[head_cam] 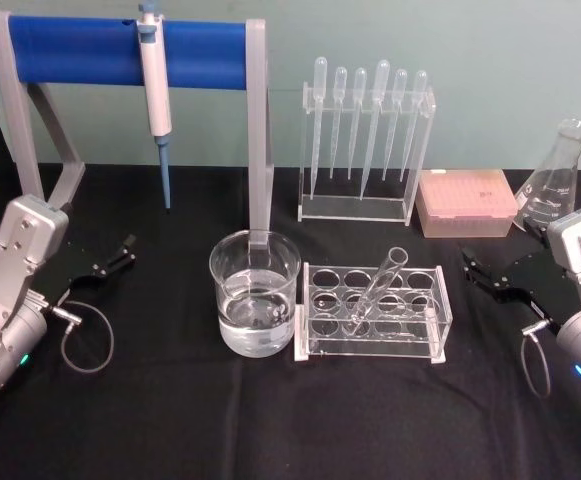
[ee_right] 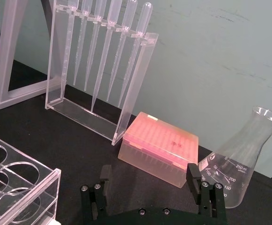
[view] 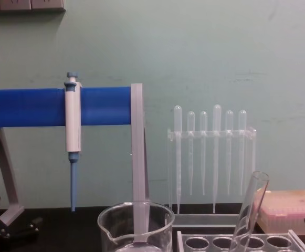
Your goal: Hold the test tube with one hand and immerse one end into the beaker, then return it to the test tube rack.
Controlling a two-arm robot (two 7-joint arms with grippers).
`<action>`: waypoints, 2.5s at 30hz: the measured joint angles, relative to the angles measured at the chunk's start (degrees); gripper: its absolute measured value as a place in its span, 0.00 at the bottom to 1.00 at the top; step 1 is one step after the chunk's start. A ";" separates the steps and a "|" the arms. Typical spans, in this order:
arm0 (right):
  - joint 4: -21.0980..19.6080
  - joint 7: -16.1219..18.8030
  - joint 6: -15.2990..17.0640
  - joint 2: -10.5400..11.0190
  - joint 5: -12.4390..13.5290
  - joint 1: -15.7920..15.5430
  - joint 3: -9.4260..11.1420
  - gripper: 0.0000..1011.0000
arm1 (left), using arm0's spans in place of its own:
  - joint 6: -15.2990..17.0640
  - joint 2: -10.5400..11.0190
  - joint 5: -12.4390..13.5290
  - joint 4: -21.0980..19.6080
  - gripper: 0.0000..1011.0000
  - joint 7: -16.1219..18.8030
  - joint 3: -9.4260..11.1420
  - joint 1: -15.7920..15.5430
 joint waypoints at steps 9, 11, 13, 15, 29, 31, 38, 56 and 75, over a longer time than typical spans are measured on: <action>0.00 0.00 0.00 0.00 0.00 0.00 0.00 0.99 | 0.00 0.00 0.00 0.00 0.99 0.00 0.00 0.00; 0.00 0.00 0.00 0.00 0.00 0.00 0.00 0.99 | 0.00 0.00 0.00 0.00 0.99 0.00 0.00 0.00; 0.00 0.00 0.01 0.00 0.00 0.00 0.00 0.99 | 0.00 0.00 0.00 0.00 0.99 0.00 0.00 0.00; 0.00 0.00 0.01 0.00 0.00 0.00 0.00 0.99 | 0.00 0.00 0.00 0.00 0.99 0.00 0.00 0.00; 0.00 0.00 0.01 0.00 0.00 0.00 0.00 0.99 | 0.00 0.00 0.00 0.00 0.99 0.00 0.00 0.00; 0.00 0.00 0.01 0.00 0.00 0.00 0.00 0.99 | 0.00 0.00 -0.01 0.00 0.99 0.00 0.00 0.00; -1.07 0.78 -0.17 0.26 0.03 -0.11 0.69 0.99 | 0.00 0.00 -0.01 0.00 0.99 0.00 0.00 0.00; -13.46 18.44 5.72 8.44 15.38 -6.21 9.66 0.99 | 0.00 0.00 0.00 0.00 0.99 0.00 0.00 0.00; -13.94 40.15 -1.76 9.44 21.35 -10.98 9.64 0.99 | 0.00 0.00 0.00 0.00 0.99 0.00 0.00 0.00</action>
